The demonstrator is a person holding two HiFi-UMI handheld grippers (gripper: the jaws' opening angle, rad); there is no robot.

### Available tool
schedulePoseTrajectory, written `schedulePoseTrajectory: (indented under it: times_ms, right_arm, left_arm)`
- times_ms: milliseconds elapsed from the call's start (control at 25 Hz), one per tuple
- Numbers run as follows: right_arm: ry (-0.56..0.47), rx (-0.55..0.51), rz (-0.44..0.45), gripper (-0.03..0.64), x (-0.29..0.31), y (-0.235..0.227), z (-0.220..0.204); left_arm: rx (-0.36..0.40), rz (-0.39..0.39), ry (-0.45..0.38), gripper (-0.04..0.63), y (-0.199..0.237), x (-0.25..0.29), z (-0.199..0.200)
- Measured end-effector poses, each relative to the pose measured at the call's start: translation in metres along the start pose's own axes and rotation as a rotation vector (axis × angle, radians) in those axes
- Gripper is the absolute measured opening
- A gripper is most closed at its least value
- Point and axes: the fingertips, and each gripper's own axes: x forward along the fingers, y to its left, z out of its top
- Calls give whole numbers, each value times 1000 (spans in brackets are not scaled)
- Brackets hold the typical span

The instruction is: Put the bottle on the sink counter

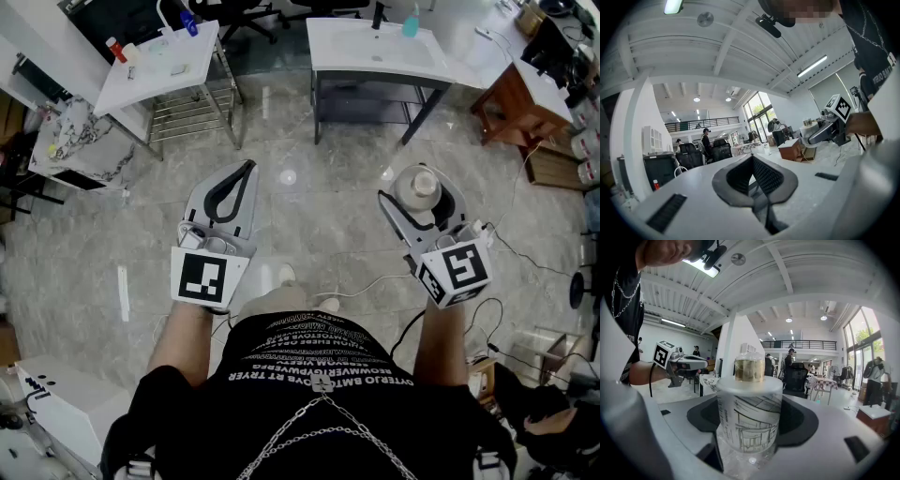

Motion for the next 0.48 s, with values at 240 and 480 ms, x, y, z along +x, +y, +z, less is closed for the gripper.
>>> schedulePoseTrajectory:
  times_ms: [240, 480]
  right_arm:
    - [-2, 7, -5, 333, 32, -8, 10]
    - [-3, 14, -24, 333, 68, -1, 29]
  left_arm:
    - [-7, 0, -7, 6, 28, 22, -7]
    - [-28, -21, -37, 5, 76, 42, -22]
